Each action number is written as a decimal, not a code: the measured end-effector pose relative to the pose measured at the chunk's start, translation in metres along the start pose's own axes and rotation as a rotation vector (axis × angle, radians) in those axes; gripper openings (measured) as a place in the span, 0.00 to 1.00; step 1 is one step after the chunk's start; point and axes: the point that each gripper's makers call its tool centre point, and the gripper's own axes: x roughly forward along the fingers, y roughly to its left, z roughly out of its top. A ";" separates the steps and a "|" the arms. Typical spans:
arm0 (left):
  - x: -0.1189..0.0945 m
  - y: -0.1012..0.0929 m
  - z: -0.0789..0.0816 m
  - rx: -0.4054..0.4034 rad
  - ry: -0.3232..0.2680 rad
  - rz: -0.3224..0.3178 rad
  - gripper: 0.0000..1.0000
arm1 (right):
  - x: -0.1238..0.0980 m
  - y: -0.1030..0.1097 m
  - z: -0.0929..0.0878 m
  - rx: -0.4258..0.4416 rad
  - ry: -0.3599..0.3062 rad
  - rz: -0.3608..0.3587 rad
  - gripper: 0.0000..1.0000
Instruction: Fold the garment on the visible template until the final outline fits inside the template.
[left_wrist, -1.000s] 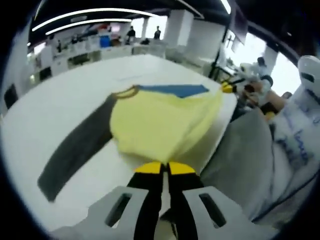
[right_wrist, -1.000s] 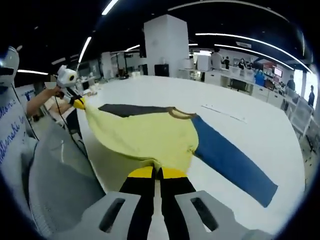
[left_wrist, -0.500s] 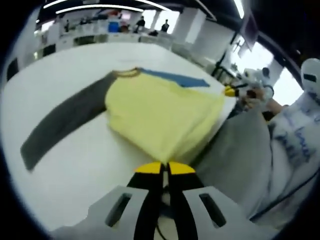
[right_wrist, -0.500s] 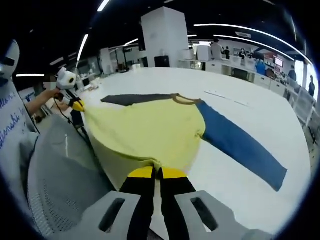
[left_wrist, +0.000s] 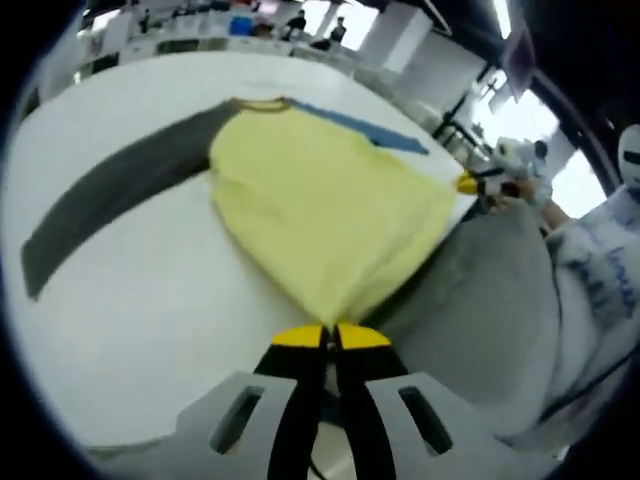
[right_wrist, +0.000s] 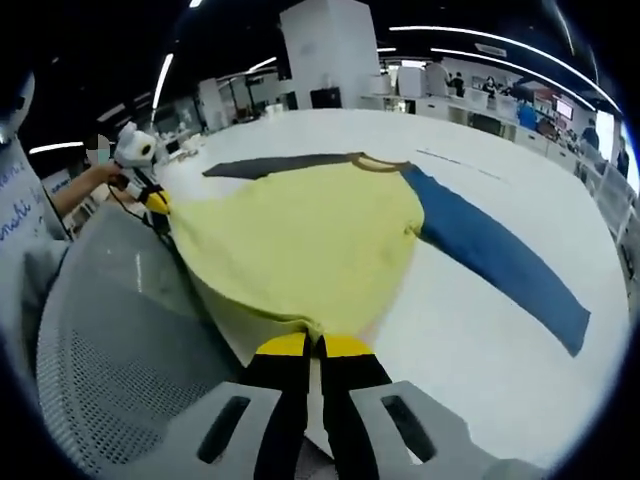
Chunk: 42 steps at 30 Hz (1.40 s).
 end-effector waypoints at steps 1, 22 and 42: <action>0.001 0.000 -0.001 -0.003 0.005 -0.001 0.00 | 0.001 0.001 -0.003 0.001 0.006 0.002 0.04; 0.019 0.001 -0.029 -0.022 0.140 0.026 0.00 | 0.009 0.008 -0.027 -0.041 0.098 0.019 0.04; 0.024 0.005 -0.039 -0.018 0.215 0.051 0.00 | 0.015 0.006 -0.044 -0.079 0.166 0.025 0.04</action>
